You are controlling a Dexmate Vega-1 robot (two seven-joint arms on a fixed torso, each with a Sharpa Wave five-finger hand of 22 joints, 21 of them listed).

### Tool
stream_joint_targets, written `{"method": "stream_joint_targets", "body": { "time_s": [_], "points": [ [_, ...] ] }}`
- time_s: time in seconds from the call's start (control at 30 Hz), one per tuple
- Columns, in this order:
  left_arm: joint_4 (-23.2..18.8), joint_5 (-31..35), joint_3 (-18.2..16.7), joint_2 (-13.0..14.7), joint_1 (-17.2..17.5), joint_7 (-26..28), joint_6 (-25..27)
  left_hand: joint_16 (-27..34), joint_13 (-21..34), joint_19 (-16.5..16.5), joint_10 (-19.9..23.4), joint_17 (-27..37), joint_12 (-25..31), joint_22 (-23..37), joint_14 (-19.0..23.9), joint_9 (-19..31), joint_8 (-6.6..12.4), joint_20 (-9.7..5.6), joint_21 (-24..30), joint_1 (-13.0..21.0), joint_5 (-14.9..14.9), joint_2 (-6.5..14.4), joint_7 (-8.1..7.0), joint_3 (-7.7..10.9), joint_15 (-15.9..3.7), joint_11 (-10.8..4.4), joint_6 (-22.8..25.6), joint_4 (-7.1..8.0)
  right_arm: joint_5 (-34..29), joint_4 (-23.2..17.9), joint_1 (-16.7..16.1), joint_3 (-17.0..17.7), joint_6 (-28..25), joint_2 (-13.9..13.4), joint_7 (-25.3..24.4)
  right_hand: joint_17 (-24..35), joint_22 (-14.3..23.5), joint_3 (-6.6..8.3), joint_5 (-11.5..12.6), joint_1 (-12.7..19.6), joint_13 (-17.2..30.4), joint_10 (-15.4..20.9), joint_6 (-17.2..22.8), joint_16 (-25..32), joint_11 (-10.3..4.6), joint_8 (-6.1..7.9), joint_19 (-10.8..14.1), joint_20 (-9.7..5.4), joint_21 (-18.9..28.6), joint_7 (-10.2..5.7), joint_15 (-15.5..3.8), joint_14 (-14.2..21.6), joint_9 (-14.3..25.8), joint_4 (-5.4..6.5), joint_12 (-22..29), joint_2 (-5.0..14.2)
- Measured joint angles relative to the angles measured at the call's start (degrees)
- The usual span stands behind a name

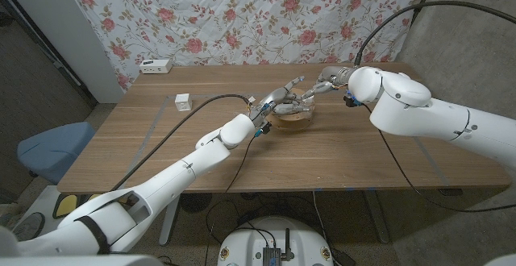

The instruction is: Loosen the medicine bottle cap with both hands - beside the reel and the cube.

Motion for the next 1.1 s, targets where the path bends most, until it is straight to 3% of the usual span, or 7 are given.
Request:
{"method": "stream_joint_targets", "body": {
  "time_s": [0.7,1.1],
  "points": [
    [0.1,1.2,0.1,-0.1,-0.1,0.6,-0.3,0.0,-0.1,0.0,0.5,0.0,0.2,0.0,0.4,0.0,0.96,0.0,0.0,-0.8,0.0,-0.4,0.01,0.43,-0.2,0.3,0.0,-0.08,0.2,1.0,3.6,-4.2,-1.9,0.4,0.5,-0.4,0.0,1.76,0.4,3.1,0.0,0.6,3.7,0.0,0.61,1.9,0.2,0.2,0.0,-1.16,-0.23,0.8,0.8,-2.7,0.0,0.96],
    [-0.3,3.0,0.2,0.0,0.2,2.3,-0.7,0.0,0.0,-0.3,0.5,0.0,0.1,0.0,0.4,0.0,0.97,-0.31,0.0,-0.8,-0.1,-0.4,0.74,0.9,-0.2,0.37,0.8,-0.57,1.3,0.7,3.8,-4.5,-2.2,0.1,-0.3,-0.5,0.0,2.32,0.4,4.2,0.0,0.6,3.7,0.0,0.61,2.11,0.2,0.2,0.0,-1.16,-0.23,0.8,1.1,-3.37,0.0,1.1]
  ]
}}
